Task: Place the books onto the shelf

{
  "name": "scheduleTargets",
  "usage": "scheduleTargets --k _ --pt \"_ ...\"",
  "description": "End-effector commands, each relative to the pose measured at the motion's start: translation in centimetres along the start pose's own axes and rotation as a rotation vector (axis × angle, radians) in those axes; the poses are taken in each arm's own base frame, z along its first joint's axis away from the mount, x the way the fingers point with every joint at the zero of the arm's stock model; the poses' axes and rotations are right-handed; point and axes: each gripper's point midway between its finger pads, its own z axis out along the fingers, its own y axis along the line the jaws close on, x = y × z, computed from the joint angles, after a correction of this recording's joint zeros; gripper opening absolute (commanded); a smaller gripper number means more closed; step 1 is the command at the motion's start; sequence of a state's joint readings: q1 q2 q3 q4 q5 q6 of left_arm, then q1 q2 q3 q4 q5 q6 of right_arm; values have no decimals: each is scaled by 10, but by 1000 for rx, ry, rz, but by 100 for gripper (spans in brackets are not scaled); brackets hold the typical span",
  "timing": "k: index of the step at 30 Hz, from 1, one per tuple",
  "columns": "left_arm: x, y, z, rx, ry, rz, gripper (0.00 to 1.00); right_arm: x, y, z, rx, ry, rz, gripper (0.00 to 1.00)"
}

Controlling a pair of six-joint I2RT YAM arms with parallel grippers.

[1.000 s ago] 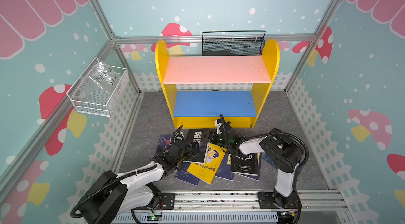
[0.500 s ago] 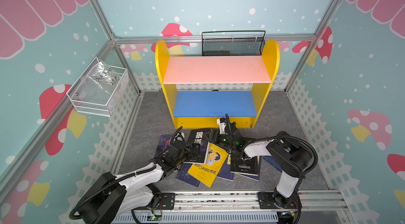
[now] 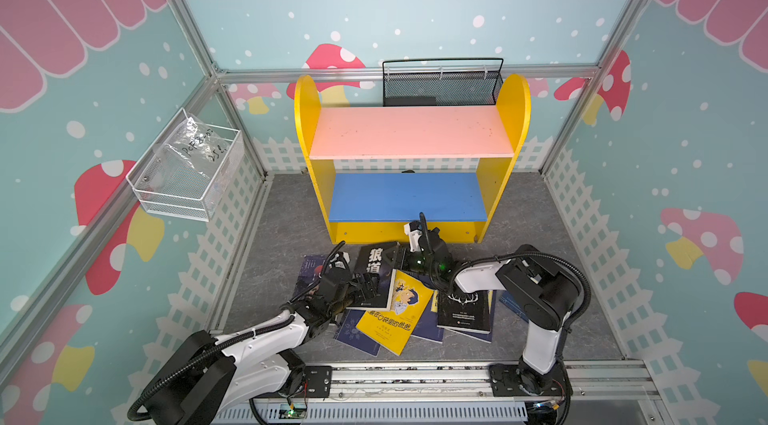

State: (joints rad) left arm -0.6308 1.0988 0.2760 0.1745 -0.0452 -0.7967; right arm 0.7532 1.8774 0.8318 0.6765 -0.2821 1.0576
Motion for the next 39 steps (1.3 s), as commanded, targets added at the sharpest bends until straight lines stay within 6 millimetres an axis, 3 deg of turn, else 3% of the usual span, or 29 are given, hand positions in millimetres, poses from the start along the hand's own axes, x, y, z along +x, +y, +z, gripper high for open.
scheduleTargets --k 1,4,6,12,16,21,26,29,32,36,39 --pt "23 8 -3 -7 84 -7 99 17 -6 12 6 60 49 43" --pt "21 10 -8 -12 68 -9 99 16 -5 11 11 57 48 24" --pt "16 9 -14 -18 49 -1 99 11 -3 8 16 36 32 19" --pt "-16 -12 -52 2 -21 52 100 -46 48 -26 44 -104 -140 3" --pt "-34 -36 -83 65 -37 83 100 -63 83 -56 17 -126 -212 4" --pt "-44 -69 -107 177 -16 162 100 -62 101 -102 -25 -128 -232 4" --pt "-43 -98 -105 284 32 230 99 -73 117 -161 -118 -205 -234 4" --pt "-35 -126 -101 421 107 253 99 -78 132 -190 -193 -230 -278 6" --pt "-29 -157 -101 584 161 264 96 -78 140 -206 -242 -213 -328 6" --pt "-28 -178 -100 672 207 295 92 -75 145 -220 -274 -202 -366 6" --pt "-32 -193 -103 737 204 304 88 -70 144 -220 -294 -173 -357 6"
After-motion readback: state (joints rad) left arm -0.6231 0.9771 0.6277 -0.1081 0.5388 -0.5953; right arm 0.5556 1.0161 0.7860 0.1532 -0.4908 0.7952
